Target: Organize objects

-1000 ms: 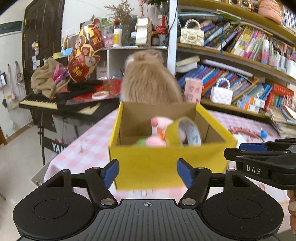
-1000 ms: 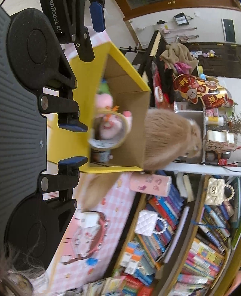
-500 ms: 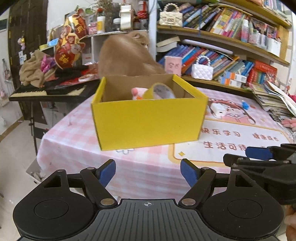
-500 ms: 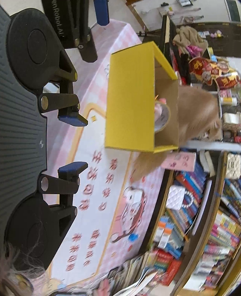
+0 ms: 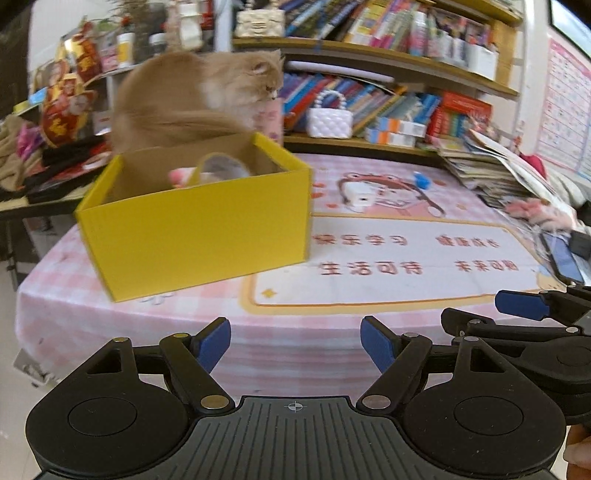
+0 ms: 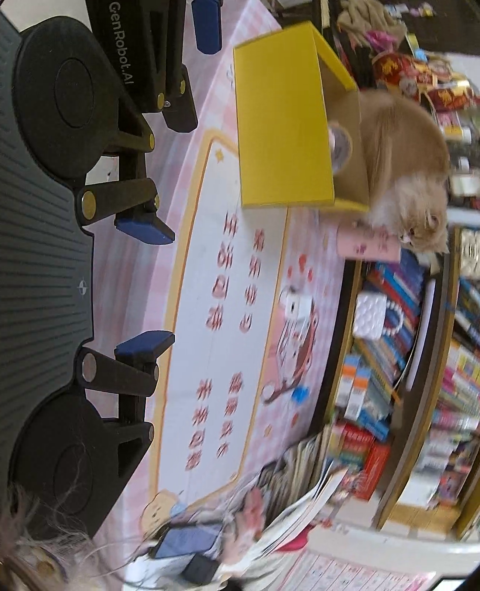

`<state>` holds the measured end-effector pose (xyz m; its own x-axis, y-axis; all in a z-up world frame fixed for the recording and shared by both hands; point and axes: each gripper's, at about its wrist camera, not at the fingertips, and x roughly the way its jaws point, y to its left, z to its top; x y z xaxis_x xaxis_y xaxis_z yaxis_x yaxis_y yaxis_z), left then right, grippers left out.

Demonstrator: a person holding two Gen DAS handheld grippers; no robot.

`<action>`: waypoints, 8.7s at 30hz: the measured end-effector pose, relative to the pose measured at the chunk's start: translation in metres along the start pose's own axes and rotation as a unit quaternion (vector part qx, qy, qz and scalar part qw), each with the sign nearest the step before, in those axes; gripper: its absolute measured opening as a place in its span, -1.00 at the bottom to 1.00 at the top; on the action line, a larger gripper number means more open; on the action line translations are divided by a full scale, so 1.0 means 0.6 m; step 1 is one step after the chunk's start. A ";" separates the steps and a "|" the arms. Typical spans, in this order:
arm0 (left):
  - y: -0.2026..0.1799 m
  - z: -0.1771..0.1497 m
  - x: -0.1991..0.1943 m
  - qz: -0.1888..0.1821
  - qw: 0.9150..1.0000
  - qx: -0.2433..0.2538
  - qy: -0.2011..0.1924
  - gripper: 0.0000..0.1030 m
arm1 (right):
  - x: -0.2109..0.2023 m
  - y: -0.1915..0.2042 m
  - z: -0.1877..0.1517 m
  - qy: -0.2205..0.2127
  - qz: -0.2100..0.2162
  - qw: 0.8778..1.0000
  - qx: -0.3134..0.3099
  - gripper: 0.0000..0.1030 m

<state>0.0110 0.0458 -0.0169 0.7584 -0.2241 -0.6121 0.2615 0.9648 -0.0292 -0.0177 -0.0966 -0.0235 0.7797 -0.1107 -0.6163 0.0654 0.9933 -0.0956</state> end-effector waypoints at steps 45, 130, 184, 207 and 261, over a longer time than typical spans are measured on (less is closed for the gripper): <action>-0.239 0.219 0.344 0.057 0.998 0.013 0.016 0.53 | 0.292 -0.354 0.148 0.036 0.005 0.998 0.054 0.19; -0.064 0.045 0.098 0.020 0.998 -0.046 0.030 -0.20 | 0.160 -0.160 0.072 0.077 0.088 0.992 0.039 -0.50; 0.149 -0.002 -0.048 0.094 0.989 -0.105 -0.044 -0.20 | 0.038 0.133 0.082 0.005 0.202 0.974 -0.098 -0.50; 0.175 0.180 0.123 0.149 0.981 -0.112 -0.048 -0.02 | 0.212 0.164 0.275 -0.058 0.223 0.960 -0.161 -0.45; -0.045 0.018 -0.003 -0.009 1.000 0.016 -0.005 0.75 | -0.033 -0.041 -0.013 0.023 -0.038 0.994 0.099 -0.16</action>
<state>0.0089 0.0185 -0.0064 0.7593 -0.2436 -0.6034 0.2945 0.9555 -0.0151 -0.0395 -0.1193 -0.0150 0.7393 -0.1818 -0.6484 0.2473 0.9689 0.0103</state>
